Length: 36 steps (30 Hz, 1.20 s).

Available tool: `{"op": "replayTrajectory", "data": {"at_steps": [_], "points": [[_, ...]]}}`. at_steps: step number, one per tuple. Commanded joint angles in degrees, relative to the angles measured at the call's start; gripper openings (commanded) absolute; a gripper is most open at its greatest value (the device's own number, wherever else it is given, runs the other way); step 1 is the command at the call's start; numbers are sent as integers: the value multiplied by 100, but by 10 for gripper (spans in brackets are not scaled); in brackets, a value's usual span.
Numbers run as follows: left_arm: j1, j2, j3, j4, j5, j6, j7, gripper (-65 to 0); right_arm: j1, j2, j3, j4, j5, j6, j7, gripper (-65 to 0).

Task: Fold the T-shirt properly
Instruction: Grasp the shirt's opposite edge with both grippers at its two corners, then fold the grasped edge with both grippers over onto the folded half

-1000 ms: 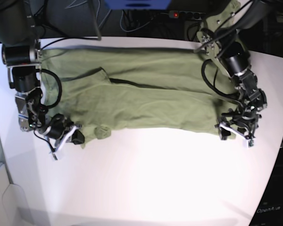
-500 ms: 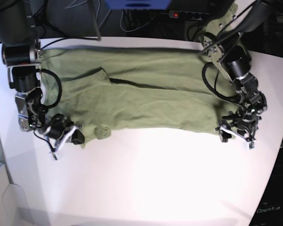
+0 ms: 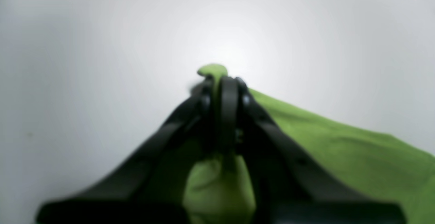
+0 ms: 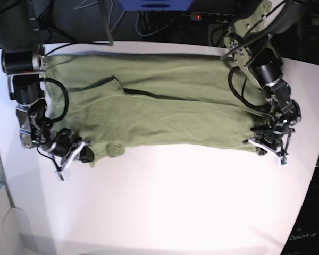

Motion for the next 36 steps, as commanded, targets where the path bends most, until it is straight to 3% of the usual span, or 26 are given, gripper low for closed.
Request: {"op": "replayTrajectory", "data": {"at_steps": [1, 9, 18, 26, 36], "points": [[-154, -51, 26, 178, -54, -25, -125, -634, 109, 137, 14, 199, -46, 41, -37, -643], [101, 28, 26, 864, -54, -52, -116, -634, -559, 410, 75, 1720, -46, 41, -389, -643], [717, 442, 44, 1936, -81, -69, -125, -634, -1500, 577, 102, 3575, -46, 41, -776, -643], [1376, 591, 386, 2886, -116, -69, -125, -634, -2511, 577, 928, 5245, -46, 41, -1303, -643], [2053, 767, 386, 3563, -125, -78, -152, -634, -3918, 550, 1447, 6775, -46, 41, -1321, -643]]}}
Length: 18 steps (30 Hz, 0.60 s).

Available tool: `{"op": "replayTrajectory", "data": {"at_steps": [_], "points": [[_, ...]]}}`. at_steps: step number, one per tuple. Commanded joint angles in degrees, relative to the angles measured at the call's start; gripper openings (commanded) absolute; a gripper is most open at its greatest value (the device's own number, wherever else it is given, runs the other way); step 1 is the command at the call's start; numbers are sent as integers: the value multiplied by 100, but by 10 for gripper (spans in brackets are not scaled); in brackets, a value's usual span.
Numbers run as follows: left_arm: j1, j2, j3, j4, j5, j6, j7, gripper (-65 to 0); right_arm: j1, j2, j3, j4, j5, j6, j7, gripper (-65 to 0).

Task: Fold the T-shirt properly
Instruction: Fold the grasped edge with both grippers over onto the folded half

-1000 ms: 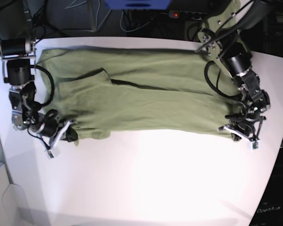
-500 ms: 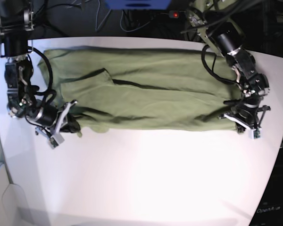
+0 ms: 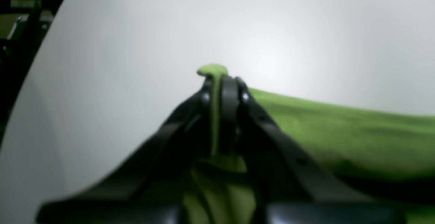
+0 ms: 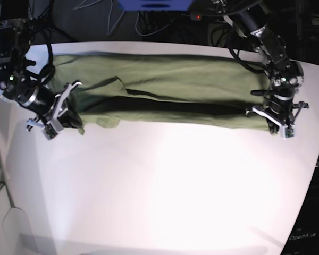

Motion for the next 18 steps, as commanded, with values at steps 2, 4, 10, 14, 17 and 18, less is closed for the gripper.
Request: {"op": "replayTrajectory", "data": {"at_steps": [2, 4, 10, 14, 17, 18], "points": [[60, -37, 17, 235, -75, 5, -169, -634, -212, 80, 87, 333, 81, 32, 144, -643], [175, -29, 8, 331, -83, 5, -169, -634, -397, 80, 87, 491, 81, 32, 170, -643], [570, -73, -9, 621, -558, 5, -134, -634, -845, 63, 96, 605, 81, 32, 188, -644], [808, -81, -18, 876, -734, 5, -134, -634, -1047, -52, 96, 667, 81, 32, 196, -644], [948, -73, -18, 1043, -822, 5, -134, -634, -1276, -52, 96, 842, 81, 32, 240, -644], [1001, -73, -18, 1079, -848, 5, -134, -634, -1372, -52, 96, 869, 81, 32, 337, -644]]}}
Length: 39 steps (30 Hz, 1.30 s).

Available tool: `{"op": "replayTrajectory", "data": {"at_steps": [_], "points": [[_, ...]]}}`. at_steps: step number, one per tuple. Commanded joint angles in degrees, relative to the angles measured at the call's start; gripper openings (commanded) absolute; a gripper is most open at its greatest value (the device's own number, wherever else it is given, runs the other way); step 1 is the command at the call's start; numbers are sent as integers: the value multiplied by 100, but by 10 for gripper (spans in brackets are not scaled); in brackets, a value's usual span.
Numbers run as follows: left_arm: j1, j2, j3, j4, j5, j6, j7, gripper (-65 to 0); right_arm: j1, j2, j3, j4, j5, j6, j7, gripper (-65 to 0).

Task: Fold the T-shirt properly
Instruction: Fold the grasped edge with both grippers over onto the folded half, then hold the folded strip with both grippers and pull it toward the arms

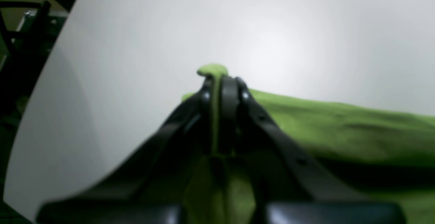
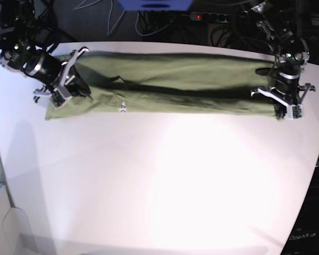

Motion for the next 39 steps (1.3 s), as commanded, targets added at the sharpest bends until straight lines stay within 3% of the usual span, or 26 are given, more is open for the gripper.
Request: {"op": "replayTrajectory", "data": {"at_steps": [1, 9, 18, 28, 32, 39], "points": [[9, -35, -14, 172, -110, 18, -130, -634, -99, 71, 35, 93, 72, 34, 207, -644], [440, -53, -14, 480, -452, 18, -174, -634, -802, 97, 158, 84, 72, 34, 901, -644], [844, -53, -23, 752, -532, 18, -174, -634, -1224, 106, 193, 75, 72, 34, 1314, -644], [844, -71, -260, 427, -496, 18, -174, -634, -1268, 88, 185, 49, 63, 34, 1341, -644], [835, -299, -216, 216, -523, 18, -174, -634, -1250, 88, 185, 49, 63, 34, 1332, -644], [809, -326, -207, 128, -523, 9, -182, -631, -1242, 88, 185, 49, 63, 34, 1323, -644]]}}
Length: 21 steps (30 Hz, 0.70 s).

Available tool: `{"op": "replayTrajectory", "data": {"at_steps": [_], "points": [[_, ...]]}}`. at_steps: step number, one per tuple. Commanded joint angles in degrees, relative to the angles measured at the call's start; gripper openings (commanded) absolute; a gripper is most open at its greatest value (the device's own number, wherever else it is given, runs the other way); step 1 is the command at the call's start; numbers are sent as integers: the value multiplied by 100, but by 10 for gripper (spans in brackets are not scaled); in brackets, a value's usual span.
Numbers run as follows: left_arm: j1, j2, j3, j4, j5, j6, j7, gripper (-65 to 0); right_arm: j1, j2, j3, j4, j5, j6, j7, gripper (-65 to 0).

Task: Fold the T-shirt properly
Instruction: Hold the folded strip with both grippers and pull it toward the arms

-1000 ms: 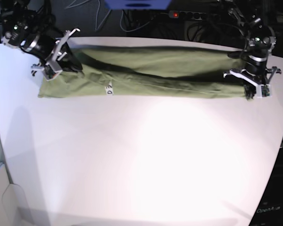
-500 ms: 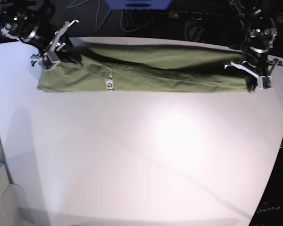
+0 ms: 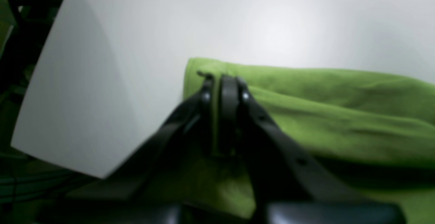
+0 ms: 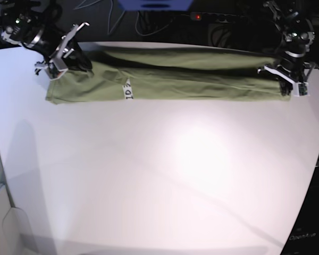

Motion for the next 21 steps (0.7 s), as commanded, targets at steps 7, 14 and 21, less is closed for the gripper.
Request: {"op": "replayTrajectory", "data": {"at_steps": [7, 14, 21], "points": [[-21, -11, -61, 146, -79, -723, -160, -382, -4, 69, 34, 82, 89, 38, 149, -644], [14, 77, -281, 137, -70, -723, -152, -250, 83, 69, 34, 82, 89, 38, 132, -644], [31, 16, -351, -233, -44, -723, -152, -250, 83, 69, 34, 82, 89, 38, 132, -644]]}}
